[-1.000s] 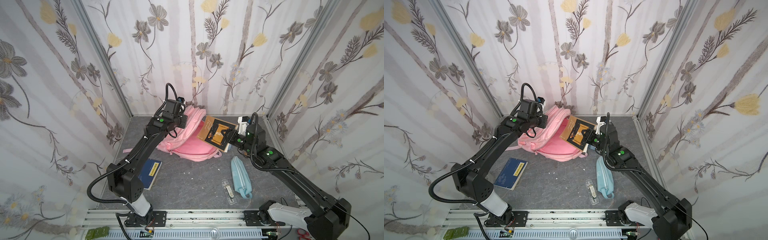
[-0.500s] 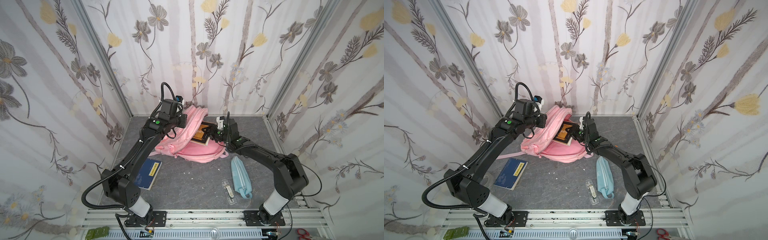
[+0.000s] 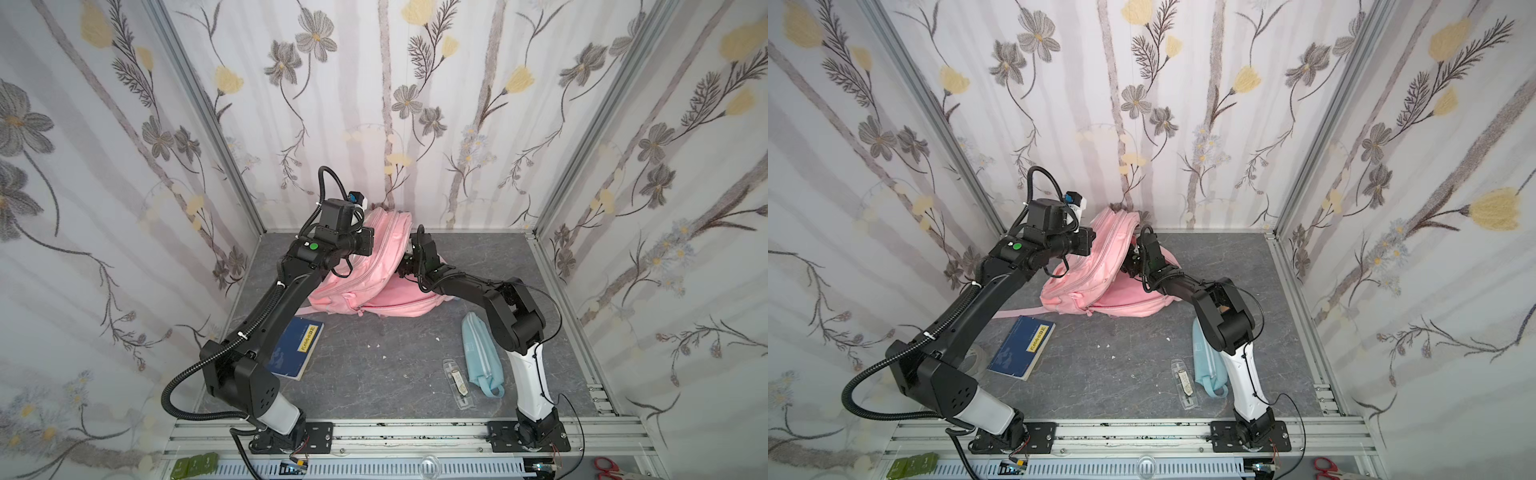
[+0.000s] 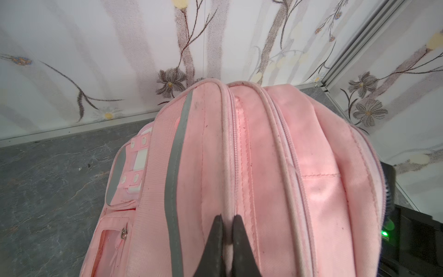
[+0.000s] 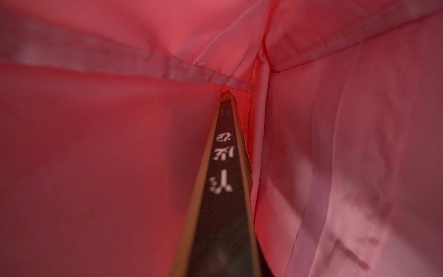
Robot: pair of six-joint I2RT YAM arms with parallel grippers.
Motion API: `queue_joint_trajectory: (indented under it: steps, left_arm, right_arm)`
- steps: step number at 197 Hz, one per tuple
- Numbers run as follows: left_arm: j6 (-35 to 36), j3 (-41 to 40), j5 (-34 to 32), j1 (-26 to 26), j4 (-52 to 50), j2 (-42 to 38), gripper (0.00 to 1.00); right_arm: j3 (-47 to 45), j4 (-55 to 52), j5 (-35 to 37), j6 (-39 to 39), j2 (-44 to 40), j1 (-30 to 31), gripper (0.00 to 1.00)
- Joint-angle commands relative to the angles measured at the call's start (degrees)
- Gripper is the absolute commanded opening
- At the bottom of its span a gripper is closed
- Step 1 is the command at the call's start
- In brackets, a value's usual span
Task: Pack books, pencil case, and school supplies into a backpack
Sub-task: Place the book in the student bag.
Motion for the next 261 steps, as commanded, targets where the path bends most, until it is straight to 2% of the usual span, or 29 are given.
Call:
queue_joint_trajectory:
  steps: [1, 32, 38, 57, 66, 87, 113, 146, 150, 153, 215, 261]
  left_arm:
    - [0.34, 0.16, 2.37, -0.08, 9.23, -1.05, 0.00]
    - [0.58, 0.16, 2.95, -0.05, 9.31, -1.08, 0.00]
    - [0.74, 0.20, 2.99, -0.08, 9.21, -1.08, 0.00]
    - [1.50, -0.01, 2.34, -0.03, 9.11, -0.69, 0.00]
    - [2.03, -0.11, 1.59, 0.01, 8.98, -0.44, 0.00]
    - [2.53, -0.53, -0.33, 0.32, 8.92, 0.14, 0.00]
    - [3.05, -1.07, -1.83, 0.82, 8.86, 0.70, 0.00]
    - [3.91, -0.99, -4.42, 1.00, 8.62, 1.71, 0.00]
    - [3.93, -0.89, -4.88, 0.98, 8.61, 1.86, 0.00]
    - [3.94, -0.85, -5.10, 0.98, 8.57, 1.99, 0.00]
    - [4.65, -0.23, -7.77, 0.98, 10.71, 5.45, 0.00]
    - [4.51, -0.23, -9.57, 0.89, 11.89, 9.41, 0.00]
  right_arm:
    - [2.53, 3.25, -1.39, 2.37, 2.14, 0.23, 0.00]
    - [4.36, 1.26, -0.55, 1.88, 3.99, 0.29, 0.00]
    - [4.63, 1.07, -0.50, 1.84, 4.20, 0.28, 0.02]
    - [5.73, 0.15, -0.59, 1.31, 4.45, 0.15, 0.21]
    - [6.24, -1.55, -0.59, 0.53, 4.09, 0.01, 0.26]
    - [6.50, -7.75, 0.74, -4.35, 0.96, -0.46, 0.50]
    - [5.34, -12.37, -0.94, -10.22, -3.47, -1.73, 0.59]
    - [-1.59, -14.89, -3.75, -13.97, -10.26, -3.88, 0.63]
    - [-2.72, -15.08, -3.54, -14.41, -11.37, -4.14, 0.71]
    - [-3.65, -15.15, -3.38, -14.63, -12.08, -4.27, 0.72]
    - [-19.15, -16.30, -5.25, -20.05, -27.78, -8.14, 0.73]
    - [-19.68, -28.54, -1.53, -29.05, -37.32, -7.90, 0.72]
